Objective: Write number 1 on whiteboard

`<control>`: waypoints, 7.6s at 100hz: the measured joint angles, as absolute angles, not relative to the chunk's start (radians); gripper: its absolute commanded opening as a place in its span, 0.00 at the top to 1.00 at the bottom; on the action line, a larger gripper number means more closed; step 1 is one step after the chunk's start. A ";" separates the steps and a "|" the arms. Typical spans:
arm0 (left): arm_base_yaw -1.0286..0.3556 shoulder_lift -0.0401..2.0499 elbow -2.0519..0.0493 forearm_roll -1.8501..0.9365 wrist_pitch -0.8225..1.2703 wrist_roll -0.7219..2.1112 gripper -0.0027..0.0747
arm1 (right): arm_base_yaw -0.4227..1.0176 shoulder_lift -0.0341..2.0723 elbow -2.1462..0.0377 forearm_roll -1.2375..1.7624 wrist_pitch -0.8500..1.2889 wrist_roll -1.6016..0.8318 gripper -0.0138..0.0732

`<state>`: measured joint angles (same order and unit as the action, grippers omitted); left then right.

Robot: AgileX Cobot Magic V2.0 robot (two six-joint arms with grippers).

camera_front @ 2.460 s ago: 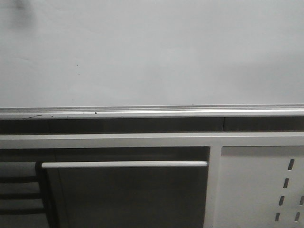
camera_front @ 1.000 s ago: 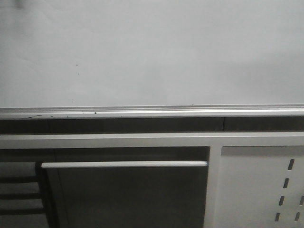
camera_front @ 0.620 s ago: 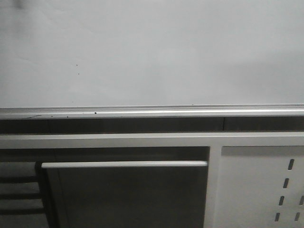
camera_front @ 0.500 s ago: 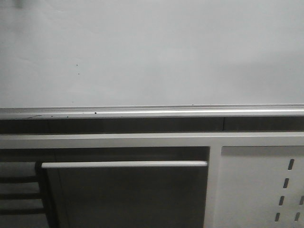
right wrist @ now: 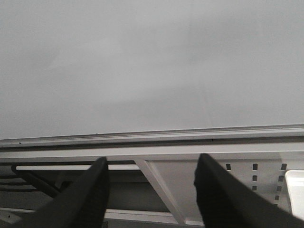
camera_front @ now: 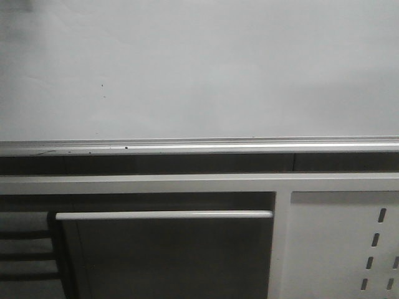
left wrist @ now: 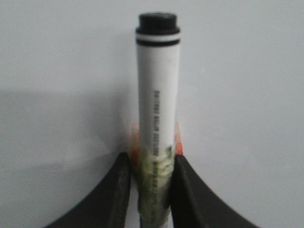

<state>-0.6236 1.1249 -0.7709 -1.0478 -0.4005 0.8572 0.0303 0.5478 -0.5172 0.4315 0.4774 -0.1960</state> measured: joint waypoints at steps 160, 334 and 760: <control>-1.025 1.236 -0.807 -0.514 0.209 0.859 0.99 | 0.226 1.147 -1.101 0.876 1.228 -0.740 0.43; -0.665 0.819 -0.712 -0.863 0.032 0.859 0.99 | 0.374 0.755 -0.678 0.811 0.437 -0.762 0.90; -0.920 1.175 -0.733 -1.097 -0.753 0.938 0.99 | 0.207 0.999 -1.104 0.808 0.842 -0.755 0.54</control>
